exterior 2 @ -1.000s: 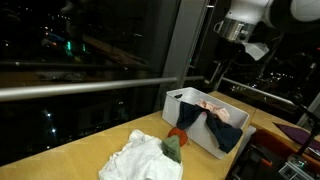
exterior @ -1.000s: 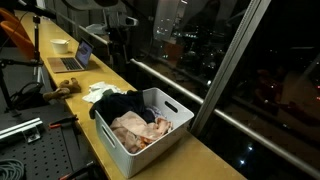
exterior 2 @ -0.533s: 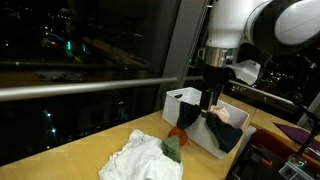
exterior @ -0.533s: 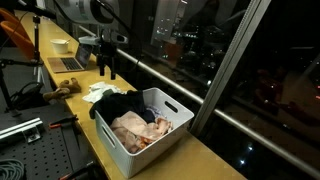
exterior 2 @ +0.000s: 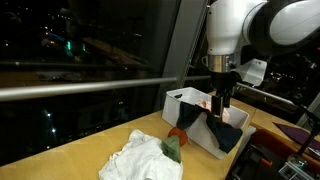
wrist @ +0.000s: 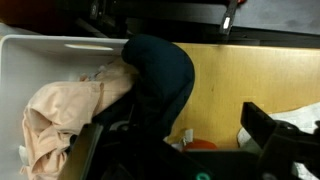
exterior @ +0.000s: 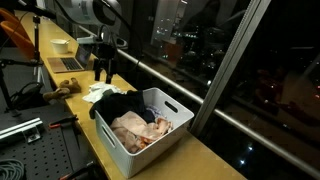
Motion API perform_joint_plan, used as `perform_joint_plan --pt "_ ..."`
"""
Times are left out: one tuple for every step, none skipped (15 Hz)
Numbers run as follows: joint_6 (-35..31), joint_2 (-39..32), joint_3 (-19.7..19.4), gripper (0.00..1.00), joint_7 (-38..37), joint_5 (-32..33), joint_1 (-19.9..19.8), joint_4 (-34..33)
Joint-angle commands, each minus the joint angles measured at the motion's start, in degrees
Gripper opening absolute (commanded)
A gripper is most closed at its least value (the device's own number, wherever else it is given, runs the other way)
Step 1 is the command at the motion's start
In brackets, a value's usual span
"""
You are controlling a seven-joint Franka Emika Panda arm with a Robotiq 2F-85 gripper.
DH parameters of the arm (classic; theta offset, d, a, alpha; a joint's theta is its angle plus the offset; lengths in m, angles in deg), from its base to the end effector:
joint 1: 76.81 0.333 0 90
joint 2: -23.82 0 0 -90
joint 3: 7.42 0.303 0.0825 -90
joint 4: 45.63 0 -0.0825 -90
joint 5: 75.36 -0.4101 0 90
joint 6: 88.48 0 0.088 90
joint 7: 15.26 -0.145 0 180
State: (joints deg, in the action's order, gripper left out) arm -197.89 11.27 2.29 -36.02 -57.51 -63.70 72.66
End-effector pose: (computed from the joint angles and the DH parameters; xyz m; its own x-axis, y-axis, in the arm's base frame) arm 0.5129 0.1813 0.2424 0.9501 0.1439 -0.2766 0.2314 -0.9201 0.3160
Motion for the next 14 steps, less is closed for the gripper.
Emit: perform_joint_plan --pt "0.8 -2.7 -1.2 1.00 -0.6 1.8 0.5 -0.9" --pt "0.9 -3.0 -1.6 1.00 -0.8 2.4 0.4 -0.7" --pt "0.3 -3.2 -2.2 1.00 -0.7 2.7 0.0 -0.1" --pt "0.0 -3.5 -2.7 1.00 -0.5 2.9 -0.3 0.1" --pt "-0.5 -4.2 -3.3 1.00 -0.3 3.0 -0.6 0.1" --pt "-0.8 -5.0 -3.9 1.00 -0.2 3.0 -0.8 -0.2" --pt "-1.1 -6.2 -4.2 1.00 -0.2 3.1 -0.8 -0.9" --pt "-1.3 -6.9 -4.5 1.00 0.0 3.0 -0.8 -1.3" --pt "-1.5 -8.0 -4.6 1.00 0.0 2.9 -0.6 -2.1" --pt "-1.6 -8.6 -4.7 1.00 0.0 2.8 -0.4 -2.6" --pt "-1.4 -9.3 -4.6 1.00 0.0 2.8 -0.1 -3.4" --pt "-1.3 -10.1 -4.6 1.00 0.0 2.9 0.2 -4.2" --pt "-1.3 -10.7 -4.6 1.00 0.0 2.8 0.5 -4.9" --pt "-1.1 -11.2 -4.6 1.00 0.0 2.8 0.9 -5.7"
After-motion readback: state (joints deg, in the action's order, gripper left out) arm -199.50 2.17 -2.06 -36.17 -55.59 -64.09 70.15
